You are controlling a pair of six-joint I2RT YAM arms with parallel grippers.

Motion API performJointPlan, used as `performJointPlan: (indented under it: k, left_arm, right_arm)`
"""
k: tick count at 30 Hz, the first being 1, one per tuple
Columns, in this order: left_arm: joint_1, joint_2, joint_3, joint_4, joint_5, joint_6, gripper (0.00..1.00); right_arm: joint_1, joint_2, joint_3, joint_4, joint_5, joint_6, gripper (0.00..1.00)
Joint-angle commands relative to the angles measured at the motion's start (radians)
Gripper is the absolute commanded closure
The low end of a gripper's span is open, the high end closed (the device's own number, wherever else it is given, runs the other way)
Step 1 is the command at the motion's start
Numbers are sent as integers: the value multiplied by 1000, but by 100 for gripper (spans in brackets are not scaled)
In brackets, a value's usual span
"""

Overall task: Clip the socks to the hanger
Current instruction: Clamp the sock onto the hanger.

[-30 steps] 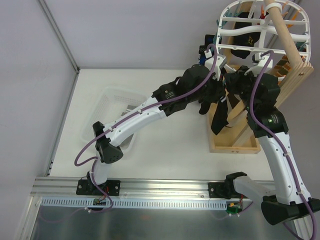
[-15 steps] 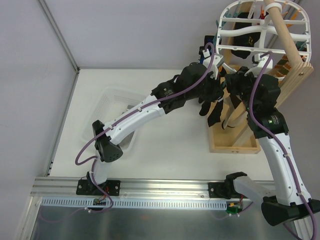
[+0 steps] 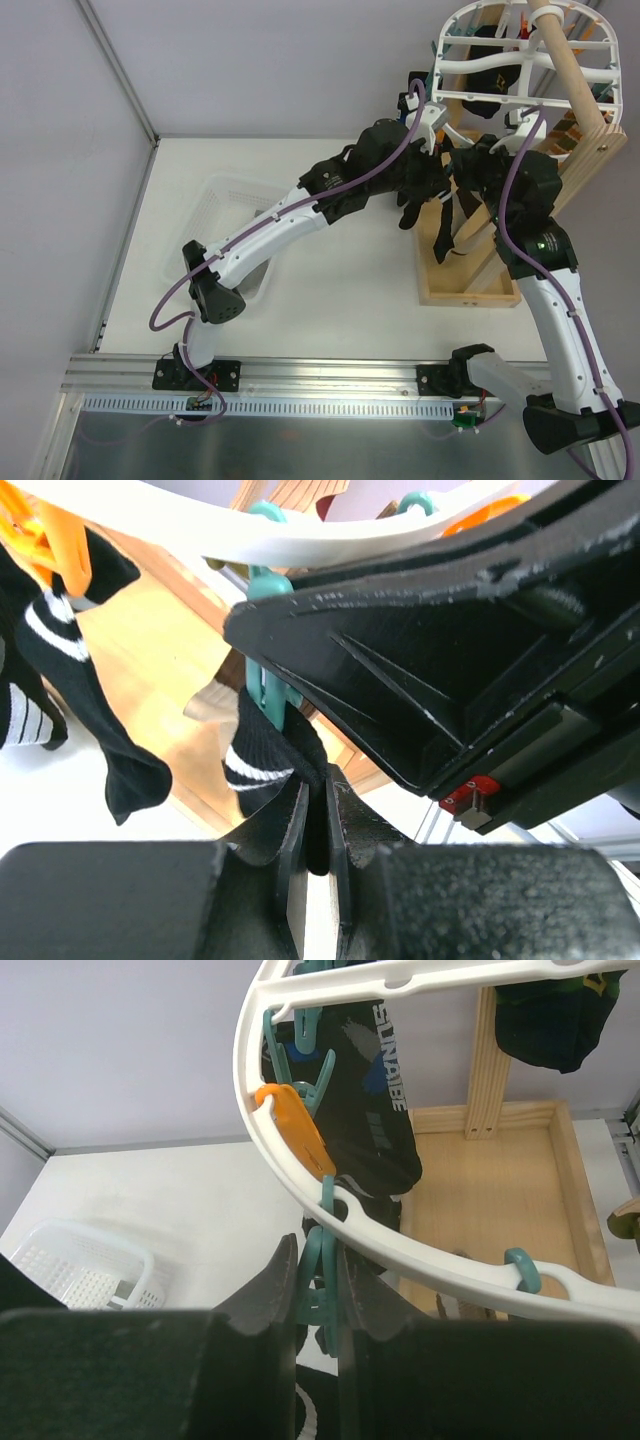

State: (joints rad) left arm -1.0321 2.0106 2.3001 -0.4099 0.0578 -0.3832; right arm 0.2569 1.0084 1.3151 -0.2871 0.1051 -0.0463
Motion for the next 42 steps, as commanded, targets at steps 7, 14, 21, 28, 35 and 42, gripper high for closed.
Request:
performJointPlan:
  k: [7,14,21,28,35,42]
  left_arm:
    - [18,-23,53,13,70,-14,100]
    - [18,-19,45,14,77,-16,100]
    - [17,-27,28,13,60,-5,100]
    - [21,-47,-10,13,33,17,100]
    - [55,-50,-36,14,39,24,96]
    - [61,-93,-68,14,51,104,48]
  right_arm:
    - [4,-21,3,72,5,-36,99]
    - [4,-1,35,31,-5,-26,89]
    - [4,6,73,-15,-25,-3,37]
    - [4,-1,130,-107,1,37,29]
    - [4,-24,174,-242,47,105,23]
    - [4,-51,203,-294,-1,122,11]
